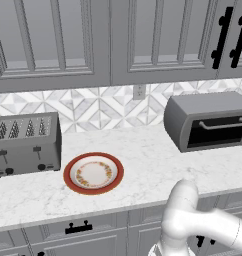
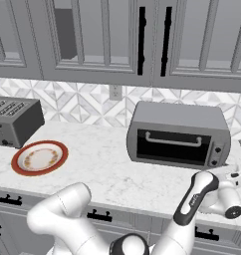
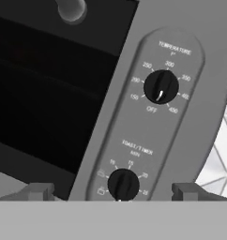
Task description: Pick up the kebab skewer and baguette bread, and place them inside the toaster oven. Close the toaster oven door and start by setting the timer.
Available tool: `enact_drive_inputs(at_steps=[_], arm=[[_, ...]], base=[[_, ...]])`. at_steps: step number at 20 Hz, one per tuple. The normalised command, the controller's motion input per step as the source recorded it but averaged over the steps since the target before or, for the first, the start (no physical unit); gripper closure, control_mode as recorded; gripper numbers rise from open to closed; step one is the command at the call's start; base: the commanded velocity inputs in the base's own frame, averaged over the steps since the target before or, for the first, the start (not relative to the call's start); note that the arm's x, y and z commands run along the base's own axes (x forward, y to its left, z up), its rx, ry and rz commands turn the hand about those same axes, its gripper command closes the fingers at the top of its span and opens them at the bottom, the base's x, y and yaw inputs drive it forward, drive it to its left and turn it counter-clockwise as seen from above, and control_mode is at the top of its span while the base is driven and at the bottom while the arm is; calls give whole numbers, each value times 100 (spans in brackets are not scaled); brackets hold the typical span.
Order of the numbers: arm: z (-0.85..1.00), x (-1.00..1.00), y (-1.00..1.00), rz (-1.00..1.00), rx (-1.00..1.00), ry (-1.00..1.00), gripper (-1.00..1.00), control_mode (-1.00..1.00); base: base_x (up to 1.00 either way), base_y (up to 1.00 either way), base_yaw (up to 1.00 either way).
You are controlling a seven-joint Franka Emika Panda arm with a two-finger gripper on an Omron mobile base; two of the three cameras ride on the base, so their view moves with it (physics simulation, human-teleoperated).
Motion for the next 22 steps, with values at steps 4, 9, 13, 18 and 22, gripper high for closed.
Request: enact_drive_inputs(at_steps=[4,9,13,18,22], arm=[[1,2,6,-3,5,-7,-100,-100],[0,12,0,-4,4,-1,-100,-100],[0,18,-1,-3,3,0,-100,-100],[0,9,-12,-3,1,0,-100,-100],[0,1,-8,-2,1,0,-100,-100]], base=[[0,0,0],[0,0,0],[0,0,0],[0,0,0],[0,0,0]])
